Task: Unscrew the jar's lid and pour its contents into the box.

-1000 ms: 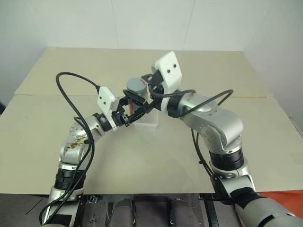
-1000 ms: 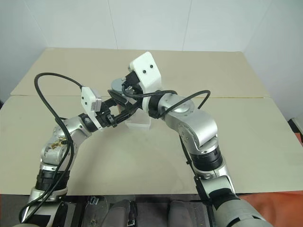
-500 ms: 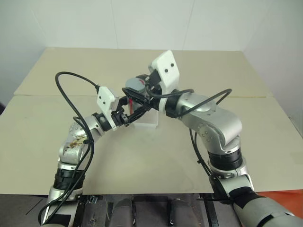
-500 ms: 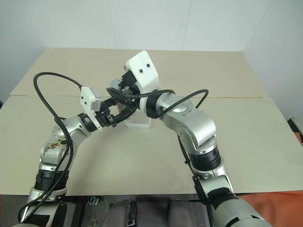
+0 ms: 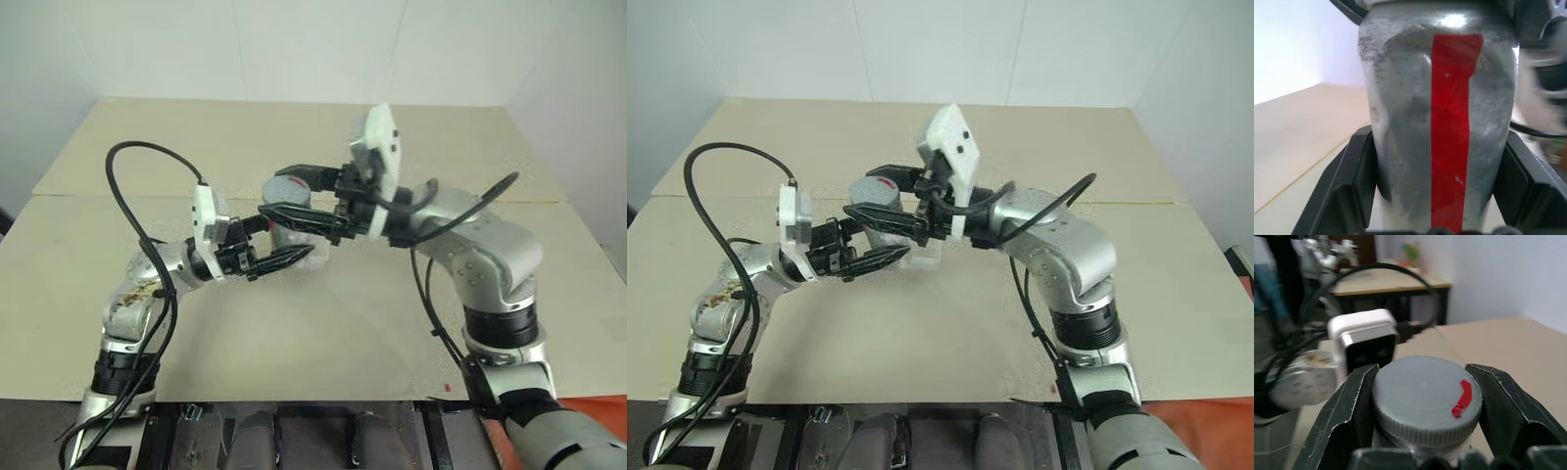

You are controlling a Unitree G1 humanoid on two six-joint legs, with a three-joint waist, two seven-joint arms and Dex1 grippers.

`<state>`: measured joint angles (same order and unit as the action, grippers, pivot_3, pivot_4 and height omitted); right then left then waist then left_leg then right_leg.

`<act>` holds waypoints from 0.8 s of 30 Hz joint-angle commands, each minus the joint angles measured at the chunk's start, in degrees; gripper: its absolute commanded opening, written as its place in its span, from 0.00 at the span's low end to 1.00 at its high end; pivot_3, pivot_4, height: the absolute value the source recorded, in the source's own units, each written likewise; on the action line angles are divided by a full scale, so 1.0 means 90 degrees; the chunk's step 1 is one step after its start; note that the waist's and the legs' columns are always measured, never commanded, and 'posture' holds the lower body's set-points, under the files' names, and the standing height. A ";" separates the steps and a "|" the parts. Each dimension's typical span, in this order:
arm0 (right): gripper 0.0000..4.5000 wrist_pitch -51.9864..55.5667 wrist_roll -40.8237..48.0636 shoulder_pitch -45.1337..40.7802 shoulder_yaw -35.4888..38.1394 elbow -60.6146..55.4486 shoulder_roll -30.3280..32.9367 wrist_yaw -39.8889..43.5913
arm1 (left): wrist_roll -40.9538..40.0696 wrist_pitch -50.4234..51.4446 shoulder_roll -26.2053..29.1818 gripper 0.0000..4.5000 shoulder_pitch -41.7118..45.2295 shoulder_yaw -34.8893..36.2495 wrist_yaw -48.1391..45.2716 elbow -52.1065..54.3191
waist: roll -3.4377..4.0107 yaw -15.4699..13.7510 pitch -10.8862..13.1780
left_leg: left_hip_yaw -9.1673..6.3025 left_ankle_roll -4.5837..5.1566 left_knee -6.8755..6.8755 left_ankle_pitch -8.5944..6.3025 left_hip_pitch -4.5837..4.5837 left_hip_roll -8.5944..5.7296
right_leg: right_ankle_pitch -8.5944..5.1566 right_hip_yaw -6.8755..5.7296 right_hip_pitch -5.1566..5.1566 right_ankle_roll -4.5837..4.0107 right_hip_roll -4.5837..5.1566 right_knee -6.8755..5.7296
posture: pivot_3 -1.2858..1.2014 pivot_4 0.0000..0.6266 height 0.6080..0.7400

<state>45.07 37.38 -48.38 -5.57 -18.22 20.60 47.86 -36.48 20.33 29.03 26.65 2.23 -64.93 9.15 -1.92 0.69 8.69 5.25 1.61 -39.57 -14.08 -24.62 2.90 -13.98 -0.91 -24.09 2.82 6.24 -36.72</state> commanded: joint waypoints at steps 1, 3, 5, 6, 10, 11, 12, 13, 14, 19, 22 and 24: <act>0.62 -0.0240 0.0388 -0.0035 -0.0049 0.0102 0.0178 0.0999 | -0.0442 0.0023 0.0071 0.63 0.0335 0.0140 -0.0379 0.0193 | 0.0000 0.0014 0.0000 | 0.0000 0.0000 0.0000 0.0000 0.0000 0.0000 | 0.0000 0.0001 0.0000 0.0000 0.0000 0.0001 | 0.52 0.24 1.00; 0.62 -0.0355 0.0431 -0.0041 -0.0079 0.0153 0.0235 0.1284 | -0.0512 0.0072 0.0076 0.63 0.0395 0.0105 -0.0499 0.0247 | 0.0000 0.0014 0.0000 | -0.0003 0.0000 0.0001 0.0000 0.0000 0.0000 | 0.0000 0.0002 -0.0002 0.0000 -0.0001 -0.0001 | 0.52 0.24 1.00; 0.62 -0.0412 0.0431 -0.0048 -0.0099 0.0179 0.0251 0.1367 | -0.0489 0.0055 0.0054 0.63 0.0429 0.0080 -0.0534 0.0267 | 0.0000 0.0012 0.0000 | -0.0003 0.0000 0.0001 0.0000 0.0000 0.0001 | 0.0000 0.0003 -0.0003 0.0000 -0.0001 -0.0001 | 0.52 0.24 1.00; 0.62 -0.0425 0.0420 -0.0058 -0.0108 0.0197 0.0245 0.1358 | -0.0461 0.0038 0.0031 0.63 0.0443 0.0075 -0.0521 0.0260 | 0.0000 0.0005 0.0000 | -0.0004 -0.0001 0.0001 0.0000 0.0000 0.0000 | 0.0000 0.0002 -0.0003 0.0000 -0.0001 -0.0001 | 0.52 0.24 1.00; 0.78 -0.0428 0.0354 -0.0076 -0.0128 0.0226 0.0226 0.1253 | -0.0423 0.0011 -0.0015 0.63 0.0462 0.0077 -0.0500 0.0215 | 0.0000 0.0000 0.0000 | -0.0005 -0.0001 -0.0001 0.0000 0.0000 0.0000 | 0.0000 0.0002 -0.0001 0.0000 -0.0001 -0.0002 | 0.52 0.24 1.00; 0.84 -0.0413 0.0349 -0.0075 -0.0124 0.0228 0.0228 0.1227 | -0.0419 0.0008 -0.0014 0.63 0.0457 0.0076 -0.0505 0.0211 | 0.0000 0.0002 0.0000 | -0.0005 -0.0001 -0.0001 0.0000 0.0000 0.0001 | 0.0000 0.0002 -0.0001 0.0000 0.0000 -0.0002 | 0.52 0.24 1.00; 0.90 -0.0387 0.0344 -0.0076 -0.0115 0.0224 0.0225 0.1162 | -0.0403 -0.0003 -0.0005 0.63 0.0442 0.0080 -0.0509 0.0204 | 0.0000 0.0002 0.0000 | -0.0005 -0.0001 -0.0001 0.0001 0.0000 0.0001 | 0.0000 0.0003 -0.0003 0.0000 -0.0001 -0.0002 | 0.52 0.24 1.00; 0.98 -0.0368 0.0334 -0.0078 -0.0100 0.0224 0.0214 0.1083 | -0.0386 -0.0003 0.0006 0.63 0.0432 0.0087 -0.0502 0.0194 | 0.0000 0.0000 0.0000 | -0.0005 -0.0001 -0.0001 0.0001 0.0000 0.0001 | 0.0000 0.0002 -0.0003 0.0000 -0.0001 -0.0002 | 0.52 0.24 1.00; 0.99 -0.0346 0.0324 -0.0084 -0.0071 0.0233 0.0192 0.0980 | -0.0371 -0.0014 0.0018 0.63 0.0425 0.0098 -0.0509 0.0171 | 0.0000 0.0000 0.0000 | -0.0005 -0.0001 -0.0001 0.0001 0.0000 0.0000 | 0.0000 0.0002 -0.0003 0.0000 -0.0001 -0.0002 | 0.52 0.24 1.00; 0.99 -0.0283 0.0220 -0.0045 0.0087 0.0254 0.0179 0.0407 | -0.0218 -0.0085 0.0047 0.63 0.0361 0.0249 -0.0276 0.0051 | 0.0000 -0.0001 0.0000 | -0.0006 -0.0002 -0.0001 0.0001 0.0000 0.0000 | 0.0000 0.0002 -0.0003 0.0000 0.0000 -0.0003 | 0.52 0.24 1.00; 0.99 -0.0222 0.0133 0.0116 0.0248 0.0158 0.0217 -0.0124 | -0.0017 -0.0189 0.0058 0.63 0.0244 0.0444 0.0145 -0.0044 | 0.0000 -0.0002 0.0000 | -0.0006 -0.0002 -0.0001 0.0001 0.0000 0.0000 | 0.0000 0.0002 -0.0002 0.0000 0.0000 -0.0002 | 0.52 0.24 1.00; 0.99 -0.0166 0.0065 0.0270 0.0351 0.0020 0.0260 -0.0471 | 0.0229 -0.0307 0.0026 0.63 0.0161 0.0551 0.0601 -0.0117 | 0.0000 -0.0003 0.0000 | -0.0008 -0.0003 -0.0001 0.0002 0.0000 0.0000 | 0.0000 0.0003 -0.0002 0.0000 0.0000 -0.0002 | 0.52 0.24 1.00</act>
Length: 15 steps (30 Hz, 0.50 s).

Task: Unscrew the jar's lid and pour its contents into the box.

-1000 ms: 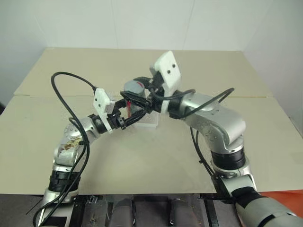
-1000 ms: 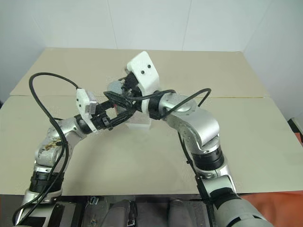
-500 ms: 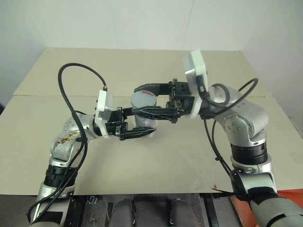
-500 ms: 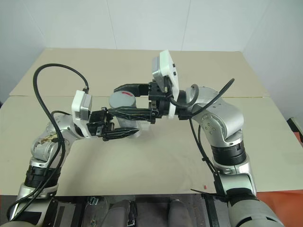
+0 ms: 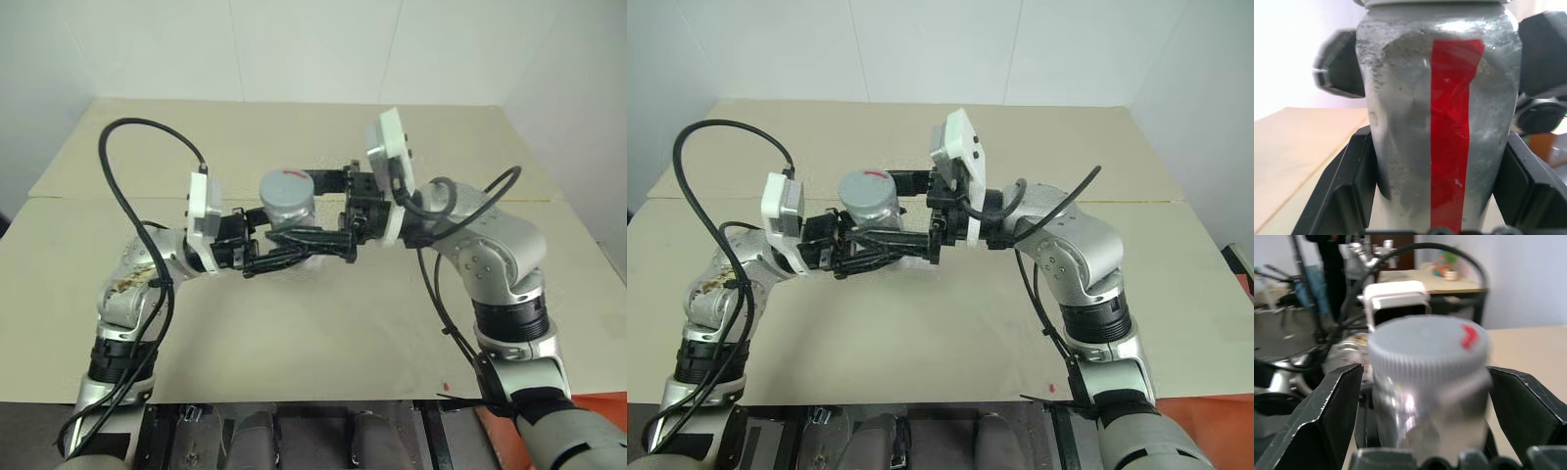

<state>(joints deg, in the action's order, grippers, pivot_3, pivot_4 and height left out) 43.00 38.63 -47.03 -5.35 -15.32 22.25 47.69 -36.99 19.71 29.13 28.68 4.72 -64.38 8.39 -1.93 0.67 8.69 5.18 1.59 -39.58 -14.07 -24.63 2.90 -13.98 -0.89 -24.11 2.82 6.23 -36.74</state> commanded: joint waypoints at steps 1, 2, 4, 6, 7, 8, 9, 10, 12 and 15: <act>0.99 0.0094 -0.0120 0.0183 0.0360 -0.0390 0.0087 -0.0636 | 0.0443 -0.0303 -0.0030 0.63 -0.0088 0.0305 0.0800 -0.0063 | 0.0000 -0.0002 0.0000 | 0.0001 0.0000 0.0000 0.0000 0.0000 0.0000 | 0.0000 0.0000 0.0000 0.0000 0.0000 0.0000 | 0.52 0.24 1.00; 0.99 0.0193 -0.0198 0.0221 0.0385 -0.0488 0.0078 -0.0928 | 0.0604 -0.0316 -0.0097 0.63 -0.0111 0.0326 0.1136 -0.0074 | 0.0000 -0.0004 0.0000 | 0.0001 0.0000 0.0000 0.0000 0.0000 0.0000 | 0.0000 0.0001 -0.0001 0.0000 0.0001 0.0000 | 0.52 0.24 1.00; 0.99 0.0356 -0.0447 0.0257 0.0402 -0.0638 -0.0008 -0.1569 | 0.0880 -0.0305 -0.0207 0.63 -0.0186 0.0301 0.1661 -0.0002 | 0.0000 -0.0004 0.0000 | 0.0000 0.0000 0.0000 0.0000 0.0000 0.0000 | 0.0000 0.0002 -0.0001 0.0000 0.0001 -0.0001 | 0.52 0.24 1.00; 0.99 0.0460 -0.0627 0.0254 0.0449 -0.0715 -0.0156 -0.2147 | 0.1128 -0.0301 -0.0367 0.63 -0.0246 0.0245 0.2150 0.0075 | 0.0000 -0.0004 0.0000 | -0.0002 -0.0001 0.0000 0.0000 0.0000 0.0000 | 0.0000 0.0001 -0.0002 0.0000 0.0001 -0.0002 | 0.52 0.24 1.00; 0.99 0.0509 -0.0687 0.0249 0.0466 -0.0771 -0.0209 -0.2357 | 0.1325 -0.0291 -0.0429 0.63 -0.0251 0.0178 0.2410 0.0084 | 0.0000 -0.0005 0.0000 | -0.0002 -0.0002 0.0000 0.0001 0.0000 0.0000 | 0.0000 0.0001 -0.0002 0.0000 0.0001 -0.0002 | 0.52 0.24 1.00; 0.99 0.0553 -0.0730 0.0240 0.0468 -0.0823 -0.0243 -0.2512 | 0.1515 -0.0321 -0.0494 0.63 -0.0245 0.0120 0.2641 0.0061 | 0.0000 -0.0005 0.0000 | -0.0001 -0.0003 0.0000 0.0002 -0.0001 0.0000 | 0.0000 0.0002 -0.0003 0.0000 0.0001 -0.0003 | 0.52 0.24 1.00; 0.99 0.0600 -0.0771 0.0206 0.0449 -0.0878 -0.0302 -0.2667 | 0.1719 -0.0374 -0.0601 0.63 -0.0217 0.0068 0.2921 -0.0011 | 0.0000 -0.0006 0.0000 | 0.0003 -0.0003 0.0000 0.0002 -0.0001 -0.0001 | 0.0000 0.0002 -0.0003 0.0000 0.0001 -0.0003 | 0.52 0.24 1.00; 0.99 0.0702 -0.0791 0.0131 0.0416 -0.0948 -0.0418 -0.2879 | 0.1980 -0.0393 -0.0749 0.63 -0.0163 -0.0005 0.3308 -0.0108 | 0.0000 -0.0007 0.0000 | 0.0004 -0.0003 0.0000 0.0002 -0.0001 -0.0001 | 0.0000 0.0002 -0.0002 0.0000 0.0001 -0.0003 | 0.52 0.24 1.00; 0.99 0.0781 -0.0935 -0.0021 0.0225 -0.1026 -0.0643 -0.3224 | 0.2326 -0.0463 -0.0973 0.63 -0.0108 -0.0144 0.3754 -0.0214 | 0.0000 -0.0010 0.0000 | 0.0004 -0.0003 0.0000 0.0002 -0.0001 -0.0001 | 0.0000 0.0002 -0.0002 0.0000 0.0001 -0.0002 | 0.52 0.24 1.00; 0.99 0.0769 -0.1213 -0.0192 -0.0043 -0.0980 -0.0896 -0.3519 | 0.2595 -0.0505 -0.1187 0.63 -0.0082 -0.0295 0.4072 -0.0237 | 0.0000 0.0000 0.0000 | 0.0008 -0.0004 0.0000 0.0002 -0.0003 -0.0001 | 0.0000 0.0001 -0.0006 0.0000 0.0002 -0.0003 | 0.52 0.24 1.00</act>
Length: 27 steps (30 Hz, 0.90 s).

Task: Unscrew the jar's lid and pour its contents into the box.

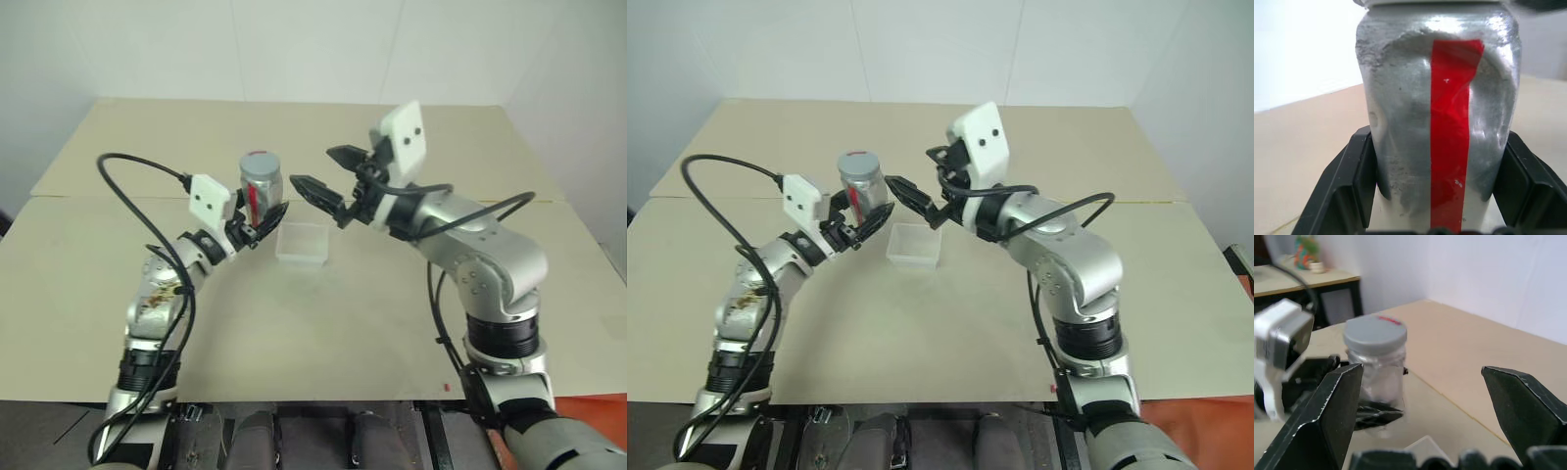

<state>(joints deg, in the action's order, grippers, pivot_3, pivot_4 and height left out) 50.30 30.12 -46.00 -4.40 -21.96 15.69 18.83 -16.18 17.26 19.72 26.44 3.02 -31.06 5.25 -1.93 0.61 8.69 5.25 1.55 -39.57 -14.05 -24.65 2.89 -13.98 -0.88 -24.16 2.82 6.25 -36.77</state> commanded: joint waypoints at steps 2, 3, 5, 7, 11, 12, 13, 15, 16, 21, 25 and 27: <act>0.99 -0.0072 -0.0433 -0.0399 -0.0298 -0.0131 -0.0293 -0.0404 | 0.0448 -0.0280 -0.0229 0.63 0.0189 -0.0198 0.0524 0.0102 | 0.0000 0.0010 0.0000 | 0.0002 -0.0001 0.0001 0.0000 0.0000 0.0000 | 0.0000 0.0000 -0.0001 0.0000 0.0000 0.0000 | 0.52 0.24 1.00; 0.99 -0.0081 -0.0489 -0.0432 -0.0349 -0.0077 -0.0335 -0.0418 | 0.0518 -0.0339 -0.0244 0.63 0.0192 -0.0235 0.0543 0.0081 | 0.0000 0.0010 0.0000 | 0.0003 -0.0001 0.0001 0.0000 0.0000 0.0000 | 0.0000 -0.0001 -0.0001 0.0000 0.0000 0.0000 | 0.52 0.24 1.00; 0.99 -0.0134 -0.0655 -0.0529 -0.0491 0.0084 -0.0434 -0.0431 | 0.0548 -0.0355 -0.0294 0.63 0.0189 -0.0263 0.0589 0.0108 | 0.0000 0.0011 0.0000 | 0.0010 -0.0001 0.0002 0.0001 0.0000 0.0000 | 0.0000 -0.0001 0.0000 0.0000 0.0000 0.0001 | 0.52 0.24 1.00; 0.99 -0.0177 -0.0801 -0.0587 -0.0603 0.0186 -0.0479 -0.0397 | 0.0538 -0.0334 -0.0317 0.63 0.0180 -0.0261 0.0600 0.0153 | 0.0000 0.0010 0.0000 | 0.0016 -0.0001 0.0001 0.0001 0.0000 0.0000 | 0.0000 -0.0001 0.0001 0.0000 0.0000 0.0001 | 0.52 0.24 1.00; 0.99 -0.0274 -0.1061 -0.0700 -0.0727 0.0510 -0.0665 -0.0412 | 0.0509 -0.0329 -0.0298 0.63 0.0133 -0.0248 0.0585 0.0244 | 0.0000 0.0010 0.0000 | 0.0016 -0.0001 0.0001 0.0001 0.0000 0.0000 | 0.0000 -0.0002 0.0001 0.0000 0.0000 0.0001 | 0.52 0.24 1.00; 0.99 -0.0303 -0.1137 -0.0735 -0.0744 0.0605 -0.0725 -0.0436 | 0.0484 -0.0307 -0.0302 0.63 0.0124 -0.0236 0.0585 0.0281 | 0.0000 0.0011 0.0000 | 0.0017 -0.0001 0.0001 0.0001 0.0000 0.0000 | 0.0000 -0.0002 0.0000 0.0000 0.0000 0.0002 | 0.52 0.24 1.00; 0.99 -0.0321 -0.1197 -0.0757 -0.0750 0.0668 -0.0771 -0.0448 | 0.0466 -0.0290 -0.0306 0.63 0.0119 -0.0227 0.0588 0.0307 | 0.0000 0.0011 0.0000 | 0.0017 -0.0003 0.0001 0.0002 0.0000 0.0000 | 0.0000 -0.0001 0.0000 0.0000 0.0000 0.0002 | 0.52 0.24 1.00; 0.99 -0.0341 -0.1326 -0.0811 -0.0745 0.0839 -0.0884 -0.0512 | 0.0448 -0.0273 -0.0289 0.63 0.0107 -0.0224 0.0564 0.0355 | 0.0000 0.0012 0.0000 | 0.0018 -0.0003 0.0001 0.0002 0.0000 0.0001 | 0.0000 -0.0002 0.0001 0.0000 0.0000 0.0002 | 0.52 0.24 1.00; 0.99 -0.0353 -0.1381 -0.0830 -0.0736 0.0911 -0.0932 -0.0534 | 0.0433 -0.0260 -0.0275 0.63 0.0096 -0.0217 0.0544 0.0386 | 0.0000 0.0013 0.0000 | 0.0018 -0.0003 0.0001 0.0002 0.0000 0.0001 | 0.0000 -0.0002 0.0000 0.0000 0.0000 0.0001 | 0.52 0.24 1.00; 0.99 -0.0373 -0.1544 -0.0833 -0.0684 0.1016 -0.1045 -0.0516 | 0.0363 -0.0197 -0.0219 0.63 0.0040 -0.0175 0.0471 0.0523 | 0.0000 0.0015 0.0000 | 0.0018 -0.0012 0.0002 0.0007 0.0000 0.0001 | 0.0000 -0.0001 0.0000 0.0000 0.0000 0.0001 | 0.52 0.24 1.00; 0.99 -0.0345 -0.1571 -0.0784 -0.0590 0.0946 -0.1032 -0.0477 | 0.0350 -0.0142 -0.0204 0.63 0.0006 -0.0146 0.0472 0.0581 | 0.0000 0.0015 0.0000 | 0.0017 -0.0018 0.0002 0.0010 0.0000 0.0001 | 0.0000 -0.0002 0.0000 0.0000 0.0000 0.0001 | 0.52 0.24 1.00; 0.99 -0.0307 -0.1552 -0.0744 -0.0553 0.0855 -0.0989 -0.0447 | 0.0263 -0.0047 -0.0240 0.63 0.0003 -0.0073 0.0503 0.0610 | 0.0000 0.0015 0.0000 | 0.0017 -0.0016 0.0002 0.0009 0.0000 0.0001 | 0.0000 -0.0002 0.0000 0.0000 0.0000 0.0001 | 0.52 0.24 1.00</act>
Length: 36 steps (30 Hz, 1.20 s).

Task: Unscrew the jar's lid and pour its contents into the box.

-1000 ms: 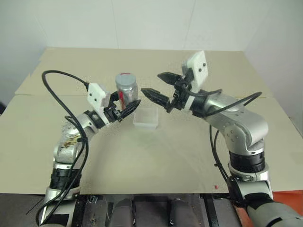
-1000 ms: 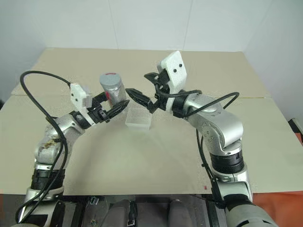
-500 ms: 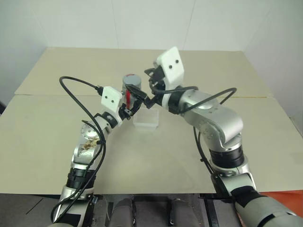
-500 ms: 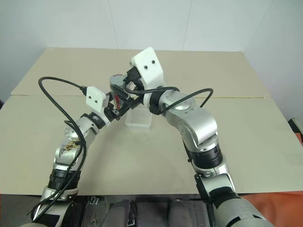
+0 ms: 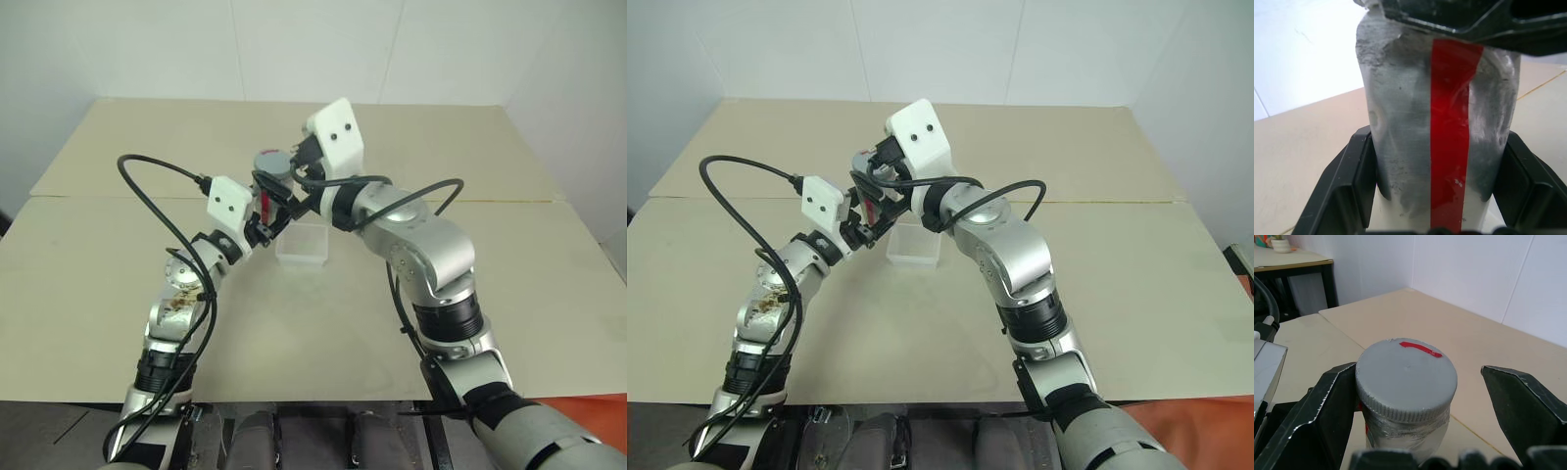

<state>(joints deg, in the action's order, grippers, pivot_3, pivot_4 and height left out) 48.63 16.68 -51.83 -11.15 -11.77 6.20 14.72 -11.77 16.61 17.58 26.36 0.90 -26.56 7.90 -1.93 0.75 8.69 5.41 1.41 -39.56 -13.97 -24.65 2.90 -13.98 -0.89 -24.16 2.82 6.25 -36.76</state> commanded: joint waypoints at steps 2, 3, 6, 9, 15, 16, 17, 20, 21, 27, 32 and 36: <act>0.99 -0.0087 -0.0043 -0.0056 0.0228 -0.0380 0.0113 0.0036 | -0.0270 0.0057 0.0018 0.63 0.0028 0.0206 0.0001 0.0314 | 0.0000 -0.0001 0.0000 | -0.0001 0.0001 0.0000 0.0000 0.0000 0.0000 | 0.0000 0.0000 0.0000 0.0000 0.0000 0.0000 | 0.52 0.24 1.00; 0.99 -0.0070 -0.0029 -0.0037 0.0241 -0.0436 0.0133 0.0051 | -0.0286 0.0063 0.0039 0.63 0.0033 0.0215 -0.0001 0.0308 | 0.0000 -0.0001 0.0000 | -0.0002 0.0001 0.0000 0.0000 0.0000 0.0000 | 0.0000 0.0000 0.0000 0.0000 0.0000 0.0000 | 0.52 0.24 1.00; 0.99 -0.0038 0.0036 0.0017 0.0257 -0.0611 0.0182 0.0122 | -0.0331 0.0078 0.0085 0.63 0.0036 0.0215 -0.0013 0.0298 | 0.0000 -0.0001 0.0000 | -0.0004 0.0001 0.0000 -0.0001 0.0000 0.0000 | 0.0000 0.0000 0.0000 0.0000 0.0000 0.0000 | 0.52 0.24 1.00; 0.99 -0.0015 0.0058 0.0079 0.0238 -0.0707 0.0210 0.0177 | -0.0350 0.0083 0.0085 0.63 0.0057 0.0210 -0.0007 0.0283 | 0.0000 -0.0001 0.0000 | -0.0003 0.0011 0.0001 -0.0006 0.0000 0.0000 | 0.0000 0.0000 -0.0001 0.0000 0.0000 0.0000 | 0.52 0.24 1.00; 0.99 0.0046 0.0175 0.0253 0.0323 -0.0978 0.0327 0.0305 | -0.0403 0.0127 0.0085 0.63 0.0050 0.0239 0.0013 0.0321 | 0.0000 -0.0001 0.0000 | -0.0002 0.0011 0.0002 -0.0007 0.0000 0.0000 | 0.0000 0.0000 0.0000 0.0000 0.0000 0.0001 | 0.52 0.24 1.00; 0.99 0.0051 0.0182 0.0269 0.0330 -0.0997 0.0347 0.0331 | -0.0409 0.0128 0.0097 0.63 0.0039 0.0237 0.0008 0.0329 | 0.0000 -0.0001 0.0000 | -0.0002 0.0011 0.0001 -0.0007 0.0000 0.0000 | 0.0000 0.0000 0.0000 0.0000 0.0000 0.0001 | 0.52 0.24 1.00; 0.99 0.0051 0.0170 0.0281 0.0330 -0.0990 0.0365 0.0349 | -0.0421 0.0138 0.0107 0.63 0.0032 0.0236 0.0004 0.0339 | 0.0000 -0.0002 0.0000 | -0.0003 0.0011 0.0001 -0.0007 0.0000 -0.0001 | 0.0000 0.0000 0.0000 0.0000 0.0000 0.0001 | 0.52 0.24 1.00; 0.99 0.0045 0.0095 0.0287 0.0333 -0.0869 0.0370 0.0318 | -0.0452 0.0155 0.0126 0.63 0.0019 0.0230 -0.0011 0.0380 | 0.0000 -0.0002 0.0000 | -0.0002 0.0012 0.0001 -0.0007 0.0000 0.0000 | 0.0000 0.0000 0.0000 0.0000 0.0000 0.0000 | 0.52 0.24 1.00; 0.99 0.0044 0.0090 0.0282 0.0342 -0.0851 0.0361 0.0307 | -0.0461 0.0167 0.0130 0.63 0.0025 0.0230 -0.0010 0.0388 | 0.0000 -0.0002 0.0000 | -0.0002 0.0012 0.0001 -0.0007 0.0000 0.0000 | 0.0000 0.0000 0.0000 0.0000 0.0000 0.0000 | 0.52 0.24 1.00; 0.99 0.0057 0.0131 0.0268 0.0382 -0.0885 0.0346 0.0331 | -0.0490 0.0212 0.0167 0.63 0.0011 0.0213 -0.0013 0.0431 | 0.0000 -0.0001 0.0000 | -0.0002 0.0011 0.0002 -0.0006 0.0000 0.0000 | 0.0000 0.0000 0.0000 0.0000 0.0000 0.0001 | 0.52 0.24 1.00; 0.99 0.0040 0.0035 0.0296 0.0373 -0.0787 0.0396 0.0318 | -0.0512 0.0269 0.0175 0.63 -0.0003 0.0205 -0.0010 0.0494 | 0.0000 -0.0002 0.0000 | -0.0002 0.0011 0.0002 -0.0006 0.0000 0.0000 | 0.0000 0.0000 0.0000 0.0000 0.0000 0.0001 | 0.52 0.24 1.00; 0.99 0.0076 0.0007 0.0379 0.0409 -0.0833 0.0524 0.0350 | -0.0543 0.0308 0.0195 0.63 -0.0045 0.0218 -0.0045 0.0583 | 0.0000 -0.0001 0.0000 | -0.0001 0.0011 0.0002 -0.0007 0.0000 -0.0001 | 0.0000 0.0000 0.0000 0.0000 0.0000 0.0001 | 0.52 0.24 1.00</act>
<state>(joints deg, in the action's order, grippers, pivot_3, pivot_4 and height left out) 49.21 17.20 -48.59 -9.45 -18.05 9.91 18.43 -15.82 19.99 18.81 26.10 2.32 -26.53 9.50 -1.93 0.74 8.69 5.39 1.51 -39.54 -14.03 -24.65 2.89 -13.98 -0.90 -24.16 2.82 6.25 -36.75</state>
